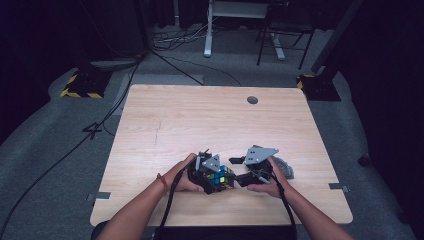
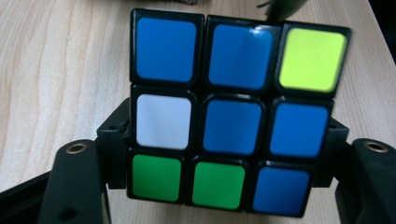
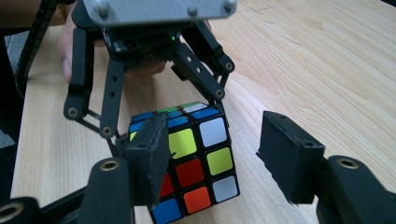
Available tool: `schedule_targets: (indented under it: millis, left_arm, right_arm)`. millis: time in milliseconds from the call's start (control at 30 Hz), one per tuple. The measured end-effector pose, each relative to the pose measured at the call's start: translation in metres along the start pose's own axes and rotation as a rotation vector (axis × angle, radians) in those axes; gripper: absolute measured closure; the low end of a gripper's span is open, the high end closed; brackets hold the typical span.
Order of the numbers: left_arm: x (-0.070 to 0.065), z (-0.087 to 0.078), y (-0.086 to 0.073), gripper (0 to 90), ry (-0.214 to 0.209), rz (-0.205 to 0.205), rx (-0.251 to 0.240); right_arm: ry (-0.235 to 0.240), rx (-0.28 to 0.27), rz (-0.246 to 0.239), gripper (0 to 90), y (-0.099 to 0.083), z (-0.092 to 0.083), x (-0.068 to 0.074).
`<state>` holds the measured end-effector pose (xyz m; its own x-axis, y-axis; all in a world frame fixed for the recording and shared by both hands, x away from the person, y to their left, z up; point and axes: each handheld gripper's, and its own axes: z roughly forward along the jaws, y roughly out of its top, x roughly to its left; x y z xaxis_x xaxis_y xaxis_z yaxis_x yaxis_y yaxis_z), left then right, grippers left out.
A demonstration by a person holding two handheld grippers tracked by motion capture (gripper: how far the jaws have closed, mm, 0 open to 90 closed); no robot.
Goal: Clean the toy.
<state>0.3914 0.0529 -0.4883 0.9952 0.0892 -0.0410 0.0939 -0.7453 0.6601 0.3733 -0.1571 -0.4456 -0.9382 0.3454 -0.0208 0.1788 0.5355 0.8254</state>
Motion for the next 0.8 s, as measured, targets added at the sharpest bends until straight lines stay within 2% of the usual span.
schedule_targets:
  millis: [67,133,233,333,433,500,633,800]
  left_arm:
    - [-0.001,0.006,0.001,27.6,-0.013,0.006,0.033]
    - [-0.003,0.008,0.002,29.2,-0.005,0.015,0.026]
    - [-0.003,0.008,0.002,29.8,-0.005,0.018,0.029]
    - [-0.004,0.006,0.001,30.7,-0.005,0.014,0.02]
    - [-0.005,0.001,0.002,25.6,0.006,0.012,0.003]
    - [-0.006,-0.003,0.002,27.0,0.004,0.021,-0.013]
    - [-0.007,-0.007,-0.002,27.9,0.008,0.016,0.009]
    - [-0.007,-0.012,-0.005,26.8,0.004,0.02,0.013]
  right_arm:
    - [0.014,0.003,-0.005,41.0,0.001,0.003,0.003]
    - [-0.007,0.016,-0.032,40.5,0.003,0.006,0.007]
    - [-0.018,0.02,-0.039,40.6,0.003,0.006,0.008]
    - [-0.007,0.018,-0.019,40.5,0.002,0.006,0.006]
    - [-0.002,0.022,-0.032,38.2,0.003,0.006,0.007]
    - [0.008,0.042,-0.044,37.5,0.002,0.009,0.01]
    - [0.015,0.049,-0.047,38.3,0.001,0.012,0.012]
    - [0.008,0.054,-0.038,38.2,-0.001,0.009,0.009]
